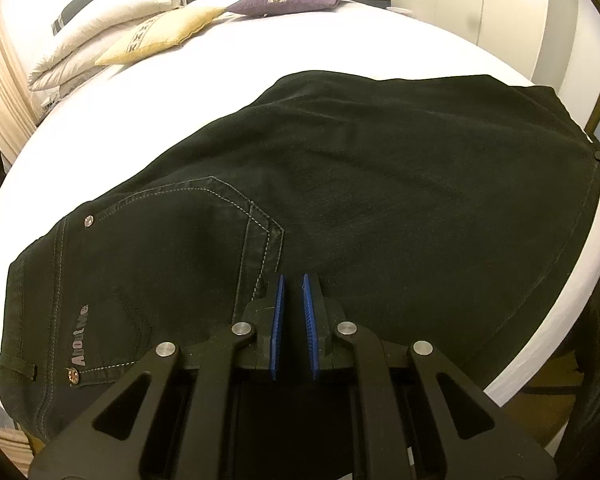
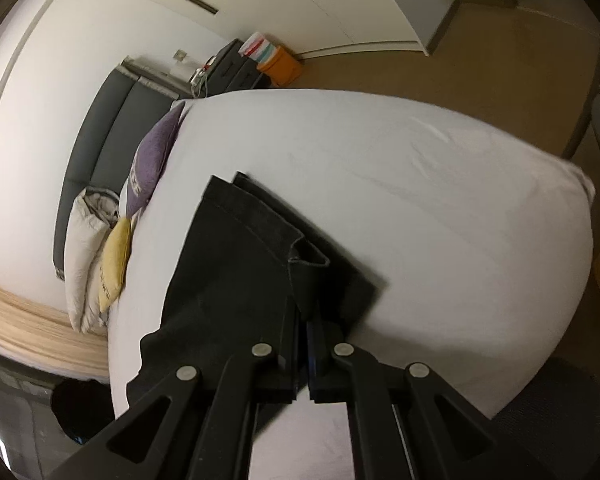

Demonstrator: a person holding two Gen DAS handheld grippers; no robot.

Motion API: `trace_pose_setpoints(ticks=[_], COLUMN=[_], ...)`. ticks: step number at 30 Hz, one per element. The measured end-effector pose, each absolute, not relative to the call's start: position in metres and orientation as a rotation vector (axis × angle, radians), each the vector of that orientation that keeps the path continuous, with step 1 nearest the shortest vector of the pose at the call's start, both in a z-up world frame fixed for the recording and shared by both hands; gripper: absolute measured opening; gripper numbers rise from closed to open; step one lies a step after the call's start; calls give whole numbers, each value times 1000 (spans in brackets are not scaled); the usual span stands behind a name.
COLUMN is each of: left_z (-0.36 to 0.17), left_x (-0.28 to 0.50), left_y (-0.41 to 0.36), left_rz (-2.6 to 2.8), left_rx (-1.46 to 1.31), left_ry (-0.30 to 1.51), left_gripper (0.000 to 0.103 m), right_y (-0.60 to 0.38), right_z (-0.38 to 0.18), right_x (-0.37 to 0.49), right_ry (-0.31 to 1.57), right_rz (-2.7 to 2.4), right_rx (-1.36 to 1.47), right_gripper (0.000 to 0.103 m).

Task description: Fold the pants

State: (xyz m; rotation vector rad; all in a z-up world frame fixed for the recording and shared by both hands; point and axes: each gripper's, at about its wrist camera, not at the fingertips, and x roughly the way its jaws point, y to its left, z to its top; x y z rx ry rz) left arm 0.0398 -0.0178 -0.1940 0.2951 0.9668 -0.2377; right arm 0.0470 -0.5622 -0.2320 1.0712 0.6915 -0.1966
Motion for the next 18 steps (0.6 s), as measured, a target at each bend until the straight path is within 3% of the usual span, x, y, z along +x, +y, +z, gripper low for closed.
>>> trace_pose_setpoints(ticks=[18], left_z=[-196], left_x=[26], left_y=[-16], left_rz=[-265], left_rx=[261], left_ry=[912], left_gripper=[10], right_y=[-552], right_z=[-240], right_x=[41], right_ry=[667], right_rz=[-258], right_rx=[1019], right_gripper=[0])
